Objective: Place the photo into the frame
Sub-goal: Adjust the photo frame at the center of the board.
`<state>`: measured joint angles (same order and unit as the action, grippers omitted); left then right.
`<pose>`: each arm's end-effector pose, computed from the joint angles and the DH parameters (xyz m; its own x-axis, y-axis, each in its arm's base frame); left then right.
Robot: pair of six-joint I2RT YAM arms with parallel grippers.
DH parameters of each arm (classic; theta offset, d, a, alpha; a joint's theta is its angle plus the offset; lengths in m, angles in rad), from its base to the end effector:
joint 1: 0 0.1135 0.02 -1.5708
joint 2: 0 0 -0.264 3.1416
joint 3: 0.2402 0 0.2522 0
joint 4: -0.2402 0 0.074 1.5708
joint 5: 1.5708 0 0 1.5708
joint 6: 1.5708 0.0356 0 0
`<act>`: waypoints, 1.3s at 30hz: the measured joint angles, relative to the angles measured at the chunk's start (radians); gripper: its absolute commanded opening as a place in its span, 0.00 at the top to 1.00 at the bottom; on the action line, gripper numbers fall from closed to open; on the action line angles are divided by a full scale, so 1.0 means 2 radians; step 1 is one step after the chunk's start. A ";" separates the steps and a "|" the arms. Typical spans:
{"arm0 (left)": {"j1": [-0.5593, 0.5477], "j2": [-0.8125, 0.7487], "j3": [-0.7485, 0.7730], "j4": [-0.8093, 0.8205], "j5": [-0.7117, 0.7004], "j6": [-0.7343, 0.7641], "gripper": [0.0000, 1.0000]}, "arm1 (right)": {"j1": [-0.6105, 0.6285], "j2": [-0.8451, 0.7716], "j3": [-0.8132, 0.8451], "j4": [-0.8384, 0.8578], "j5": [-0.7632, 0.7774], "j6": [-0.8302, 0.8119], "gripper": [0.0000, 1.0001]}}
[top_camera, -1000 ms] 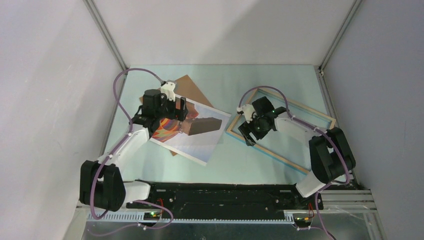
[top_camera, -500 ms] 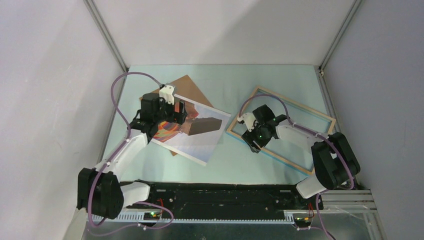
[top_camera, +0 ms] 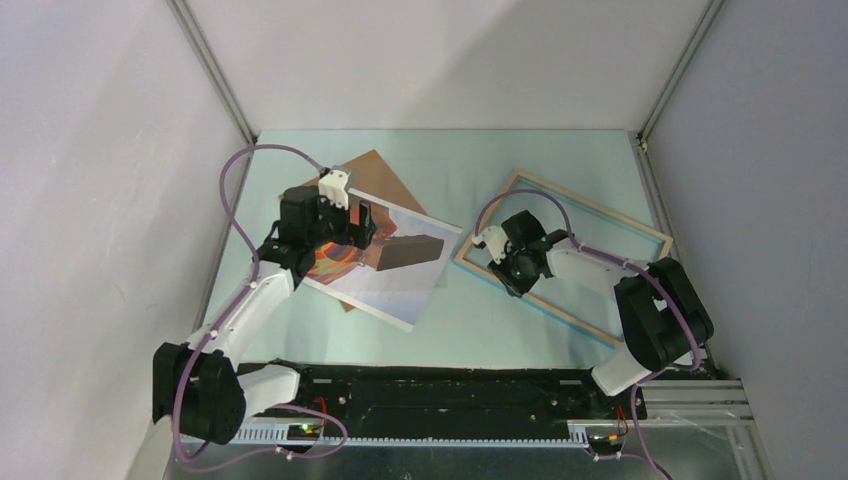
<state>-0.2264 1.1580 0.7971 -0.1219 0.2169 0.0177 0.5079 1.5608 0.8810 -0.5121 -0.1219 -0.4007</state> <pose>0.2524 -0.0660 0.2745 -0.4452 0.1203 -0.8873 0.4129 0.9069 -0.0842 0.2478 0.1429 0.1686 -0.5439 -0.7458 -0.3847 -0.7973 0.6022 -0.0403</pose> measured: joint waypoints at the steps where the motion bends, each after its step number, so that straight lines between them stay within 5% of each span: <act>1: 0.000 0.000 0.000 0.000 0.001 0.000 0.02 | 0.001 0.000 0.000 0.000 0.001 0.000 0.77; 10: -0.006 0.009 -0.006 0.004 0.016 -0.030 0.02 | 0.002 -0.007 0.036 -0.016 -0.006 0.015 1.00; 22: -0.019 0.099 0.091 0.002 0.044 -0.090 0.02 | 0.001 -0.018 0.149 -0.048 0.032 0.064 1.00; 39: -0.020 0.107 0.092 0.004 0.032 -0.092 0.02 | -0.062 0.208 0.337 -0.075 0.054 0.231 1.00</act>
<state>-0.2665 1.3716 0.9813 -0.1146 0.2806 -0.1654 0.3832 1.9762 1.5547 -0.6617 -0.0139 0.0608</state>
